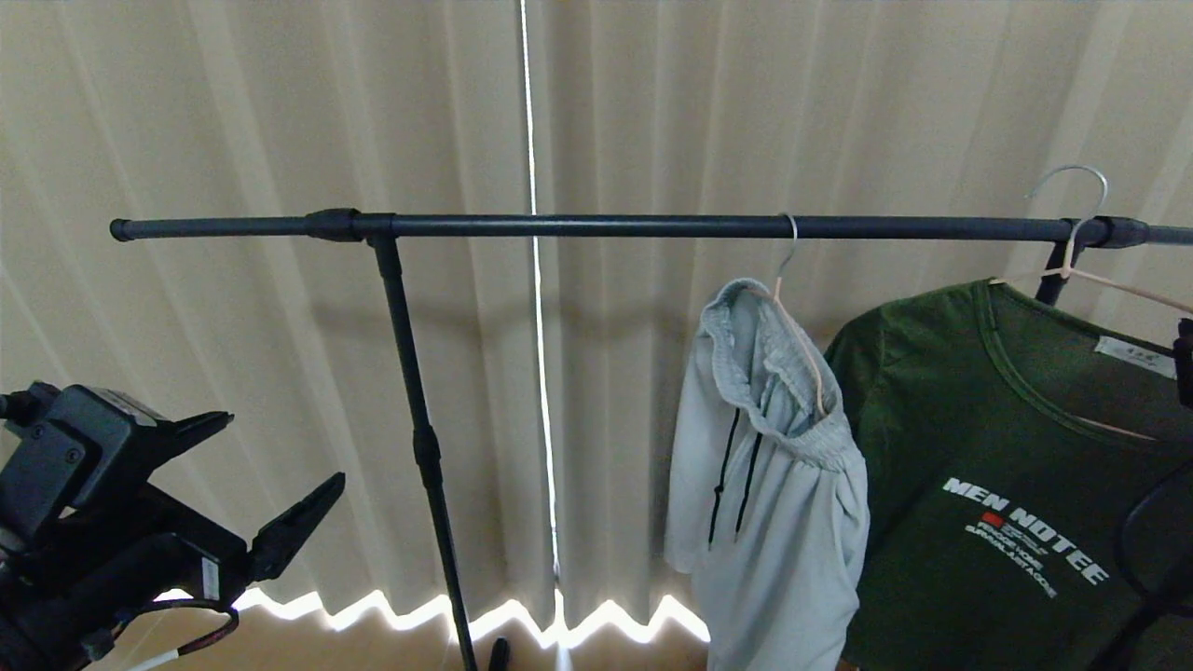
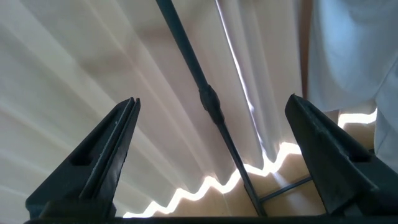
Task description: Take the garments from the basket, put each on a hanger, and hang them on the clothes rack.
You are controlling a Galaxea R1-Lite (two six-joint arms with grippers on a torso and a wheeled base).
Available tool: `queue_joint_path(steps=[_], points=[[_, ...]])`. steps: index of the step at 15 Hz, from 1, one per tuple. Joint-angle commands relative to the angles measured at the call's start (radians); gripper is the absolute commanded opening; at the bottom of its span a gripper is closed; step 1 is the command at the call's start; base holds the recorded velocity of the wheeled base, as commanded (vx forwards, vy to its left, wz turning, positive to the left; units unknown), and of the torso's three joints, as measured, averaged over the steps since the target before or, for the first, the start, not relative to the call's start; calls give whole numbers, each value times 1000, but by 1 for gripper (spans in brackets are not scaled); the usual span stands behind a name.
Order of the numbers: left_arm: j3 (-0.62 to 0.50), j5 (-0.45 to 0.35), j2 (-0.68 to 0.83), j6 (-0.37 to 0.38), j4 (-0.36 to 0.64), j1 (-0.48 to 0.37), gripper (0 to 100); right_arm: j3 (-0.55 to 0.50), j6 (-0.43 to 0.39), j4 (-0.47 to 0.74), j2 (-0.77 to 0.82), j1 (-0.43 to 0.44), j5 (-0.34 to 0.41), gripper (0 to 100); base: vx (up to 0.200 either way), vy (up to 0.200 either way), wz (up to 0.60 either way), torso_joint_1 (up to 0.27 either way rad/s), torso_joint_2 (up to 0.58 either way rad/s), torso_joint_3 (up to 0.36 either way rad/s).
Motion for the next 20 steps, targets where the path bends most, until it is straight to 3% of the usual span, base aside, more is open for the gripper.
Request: queue_joint_path(steps=[1, 8, 11, 12, 15, 17, 20], points=[[0, 1, -5, 0, 0, 1, 100, -35, 4, -7, 116, 44, -20, 0, 0, 0, 0, 0, 0, 0], [0, 1, -5, 0, -2, 1, 100, -56, 13, -7, 178, 130, -55, 0, 0, 0, 0, 0, 0, 0], [2, 1, -5, 0, 0, 1, 100, -52, 12, -4, 174, 149, -103, 0, 0, 0, 0, 0, 0, 0], [2, 1, -5, 0, 0, 1, 100, -49, 13, -6, 172, 155, -106, 100, 0, 0, 0, 0, 0, 0], [4, 1, -5, 0, 0, 1, 100, -23, 26, -9, 163, 158, -98, 100, 0, 0, 0, 0, 0, 0], [4, 1, -5, 2, 0, 1, 100, 17, 85, -9, 136, 175, -55, 100, 0, 0, 0, 0, 0, 0], [13, 1, -11, 26, 0, 1, 100, 79, 161, -7, 65, 181, 162, 100, 0, 0, 0, 0, 0, 0]])
